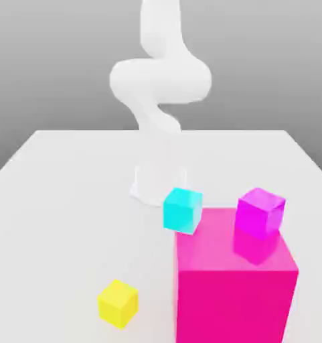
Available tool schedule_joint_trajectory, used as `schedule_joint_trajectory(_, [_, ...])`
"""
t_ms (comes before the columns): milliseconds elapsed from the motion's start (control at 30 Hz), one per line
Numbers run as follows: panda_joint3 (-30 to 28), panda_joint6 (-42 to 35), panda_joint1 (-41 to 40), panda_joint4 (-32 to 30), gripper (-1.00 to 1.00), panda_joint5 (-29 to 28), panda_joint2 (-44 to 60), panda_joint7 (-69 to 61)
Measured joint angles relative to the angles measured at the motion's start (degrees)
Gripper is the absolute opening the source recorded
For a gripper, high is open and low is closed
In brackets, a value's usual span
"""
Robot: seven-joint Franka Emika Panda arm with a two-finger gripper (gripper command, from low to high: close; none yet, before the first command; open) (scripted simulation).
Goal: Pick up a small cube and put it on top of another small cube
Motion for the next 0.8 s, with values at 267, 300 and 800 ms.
schedule_joint_trajectory(267, [13.4, 14.9, 4.9, -12.2, 0.00, 9.2, 14.1, 17.9])
schedule_joint_trajectory(300, [14.9, 16.1, 4.8, -13.4, 0.00, 9.9, 15.8, 20.0])
schedule_joint_trajectory(800, [27.5, 26.8, -3.3, -25.3, 0.00, -1.6, 41.7, 58.1])
